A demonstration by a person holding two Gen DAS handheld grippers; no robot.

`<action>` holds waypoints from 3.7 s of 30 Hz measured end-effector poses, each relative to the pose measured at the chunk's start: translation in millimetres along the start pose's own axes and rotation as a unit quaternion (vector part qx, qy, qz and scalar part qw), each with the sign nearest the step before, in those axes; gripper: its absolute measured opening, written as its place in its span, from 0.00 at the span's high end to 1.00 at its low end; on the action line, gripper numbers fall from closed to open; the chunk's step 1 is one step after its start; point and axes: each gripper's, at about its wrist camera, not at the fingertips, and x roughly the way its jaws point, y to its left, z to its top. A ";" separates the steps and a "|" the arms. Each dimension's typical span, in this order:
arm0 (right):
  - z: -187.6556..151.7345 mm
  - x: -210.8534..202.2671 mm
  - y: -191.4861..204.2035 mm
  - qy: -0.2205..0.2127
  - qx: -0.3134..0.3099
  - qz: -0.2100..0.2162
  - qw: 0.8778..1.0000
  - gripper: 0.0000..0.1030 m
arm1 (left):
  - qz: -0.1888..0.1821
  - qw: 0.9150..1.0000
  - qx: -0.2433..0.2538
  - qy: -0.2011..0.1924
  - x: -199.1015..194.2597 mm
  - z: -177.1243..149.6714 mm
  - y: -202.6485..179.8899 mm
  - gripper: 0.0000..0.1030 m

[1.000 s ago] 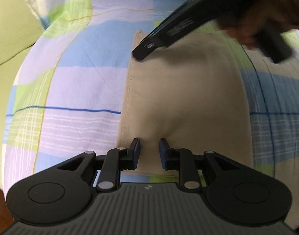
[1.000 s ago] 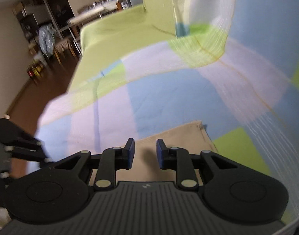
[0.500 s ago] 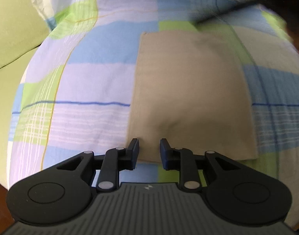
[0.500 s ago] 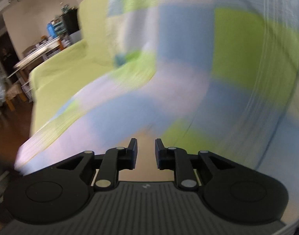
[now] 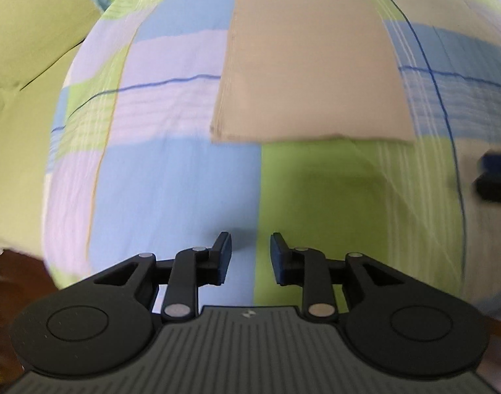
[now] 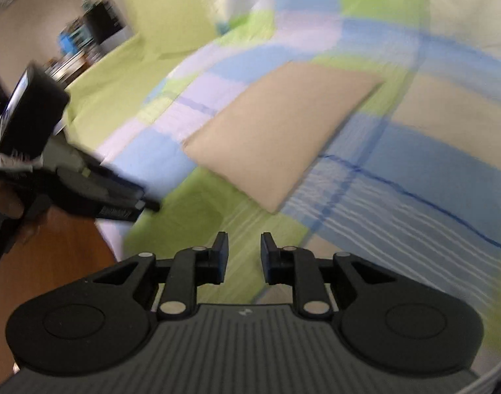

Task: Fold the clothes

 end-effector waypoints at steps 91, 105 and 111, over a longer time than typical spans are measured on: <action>68.9 80.8 52.6 0.021 -0.399 -0.033 0.916 1.00 | -0.092 0.782 0.575 -0.222 47.6 78.5 22.9 0.97; 160.8 109.0 -7.4 0.053 -0.261 -0.061 0.962 0.80 | -0.184 0.820 0.516 -0.165 44.7 195.1 32.1 0.96; 102.1 104.9 32.1 0.093 -0.387 -0.031 0.917 0.67 | -0.204 0.823 0.509 -0.150 48.5 207.0 31.9 0.96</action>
